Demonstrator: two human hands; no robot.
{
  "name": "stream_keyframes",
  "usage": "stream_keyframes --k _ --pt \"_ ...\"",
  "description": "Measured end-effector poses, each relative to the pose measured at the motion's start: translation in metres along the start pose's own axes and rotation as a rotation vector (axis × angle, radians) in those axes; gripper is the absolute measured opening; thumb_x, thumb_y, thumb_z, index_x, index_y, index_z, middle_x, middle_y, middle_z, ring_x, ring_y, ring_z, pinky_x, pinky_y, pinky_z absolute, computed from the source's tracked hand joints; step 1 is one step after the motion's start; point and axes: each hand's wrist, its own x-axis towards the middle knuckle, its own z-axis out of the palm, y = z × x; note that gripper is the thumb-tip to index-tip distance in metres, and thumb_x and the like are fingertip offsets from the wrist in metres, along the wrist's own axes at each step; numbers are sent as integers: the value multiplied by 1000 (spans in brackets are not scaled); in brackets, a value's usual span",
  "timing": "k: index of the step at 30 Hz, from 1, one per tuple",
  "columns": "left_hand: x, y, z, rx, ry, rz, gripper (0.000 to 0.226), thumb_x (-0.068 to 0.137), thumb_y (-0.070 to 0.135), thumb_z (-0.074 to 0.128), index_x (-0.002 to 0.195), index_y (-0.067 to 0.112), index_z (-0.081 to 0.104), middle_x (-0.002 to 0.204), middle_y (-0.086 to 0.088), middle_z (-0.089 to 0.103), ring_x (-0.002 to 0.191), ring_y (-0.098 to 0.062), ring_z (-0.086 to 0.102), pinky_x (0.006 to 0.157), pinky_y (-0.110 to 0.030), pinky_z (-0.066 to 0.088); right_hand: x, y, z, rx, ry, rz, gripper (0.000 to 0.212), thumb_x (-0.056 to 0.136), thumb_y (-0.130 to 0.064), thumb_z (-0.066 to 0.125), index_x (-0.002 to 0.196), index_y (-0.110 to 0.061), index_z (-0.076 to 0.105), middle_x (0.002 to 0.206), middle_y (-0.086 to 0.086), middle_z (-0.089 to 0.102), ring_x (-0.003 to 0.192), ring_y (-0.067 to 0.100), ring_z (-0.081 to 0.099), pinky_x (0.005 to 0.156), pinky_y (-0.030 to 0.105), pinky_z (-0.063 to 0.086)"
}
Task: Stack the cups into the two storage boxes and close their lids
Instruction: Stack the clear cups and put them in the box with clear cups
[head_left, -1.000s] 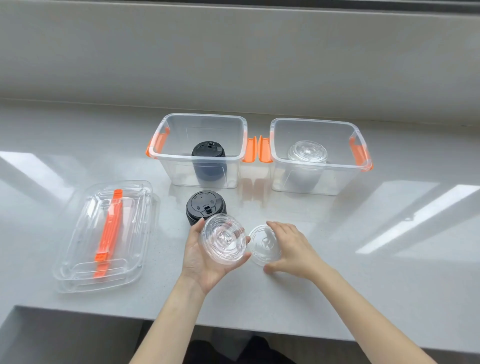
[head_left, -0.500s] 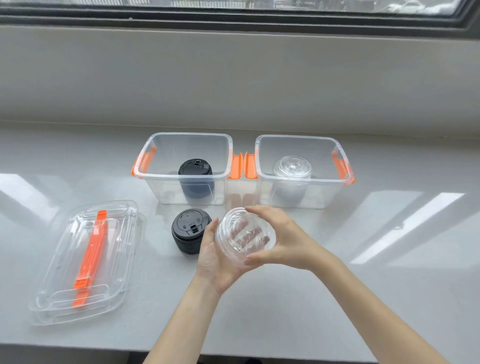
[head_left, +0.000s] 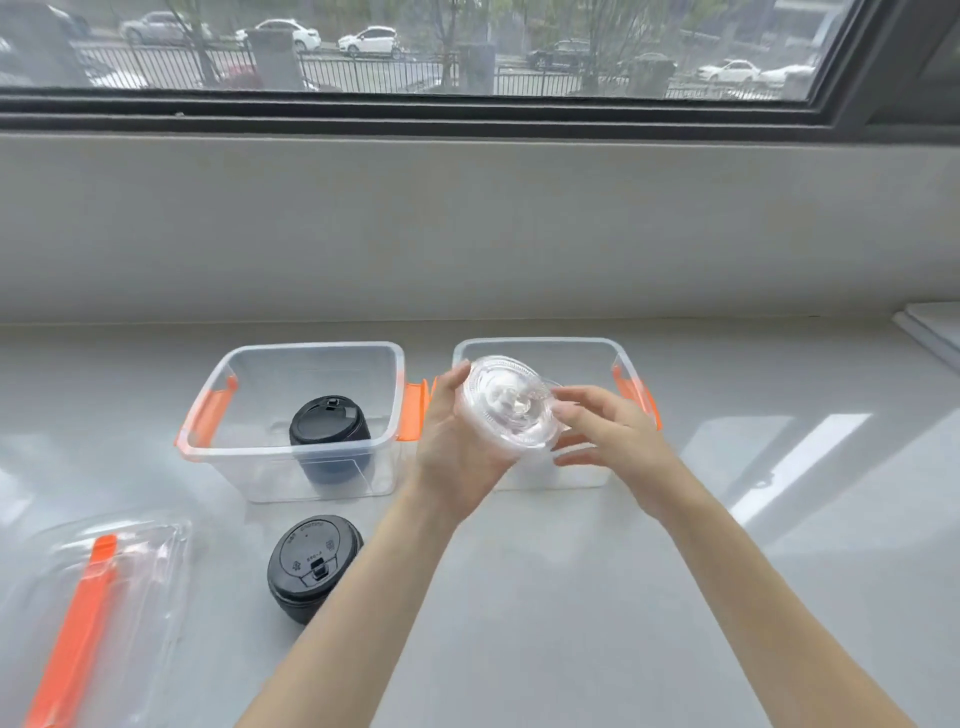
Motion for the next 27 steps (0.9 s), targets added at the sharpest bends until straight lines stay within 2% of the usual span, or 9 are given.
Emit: stream_keyframes --k 5,7,8,12,14,16,19,22,27 --pt "70 18 11 250 237 62 59 77 37 60 121 -2 50 115 -19 62 100 -25 62 77 -35 52 53 -7 -25 115 140 30 26 85 -8 59 110 1 59 79 8 63 50 10 62 47 24 55" --pt "91 17 7 448 352 140 18 84 18 56 87 4 66 75 -9 63 64 -12 60 61 -28 44 77 -1 -36 91 200 70 29 82 -7 61 110 0 58 77 9 62 46 8 60 43 22 53" --pt "97 15 5 552 403 142 15 86 11 53 75 8 63 64 -4 53 56 -9 49 58 -28 37 84 2 -39 68 220 88 29 81 -6 62 109 0 57 75 9 61 45 8 59 42 21 52" --pt "110 5 -7 842 481 86 23 87 12 46 65 15 52 63 0 41 61 -17 34 59 -28 29 105 17 -35 -129 233 134 29 80 -4 60 108 2 56 70 6 60 50 13 58 39 22 49" --pt "115 -1 -13 953 514 43 25 89 14 42 66 18 50 72 0 47 67 -16 39 61 -28 31 112 25 -31 -267 229 145 27 80 -6 58 107 -1 58 76 7 64 57 16 61 45 24 50" --pt "119 -5 -16 996 519 24 26 91 13 37 68 18 48 77 -3 45 69 -17 37 57 -26 27 116 33 -28 -405 234 136 30 80 -10 56 109 -3 60 91 11 69 76 22 65 66 33 53" --pt "122 -11 -21 1021 560 -40 23 90 9 32 72 14 45 71 -6 40 65 -18 32 54 -28 20 120 42 -23 -565 231 135 33 82 -11 52 115 -6 59 108 12 69 101 26 62 85 35 49" --pt "121 -14 -20 1027 561 -84 35 89 5 31 56 16 27 58 0 23 54 -16 19 51 -28 13 121 46 -17 -672 228 105 33 85 -9 48 115 -4 58 114 14 67 107 28 59 88 35 48" --pt "121 -9 -21 1006 555 -149 20 90 8 34 71 12 35 63 1 23 57 -16 20 53 -27 14 123 48 -17 -733 240 107 36 87 -14 48 120 -4 55 122 13 63 112 29 56 93 37 43"
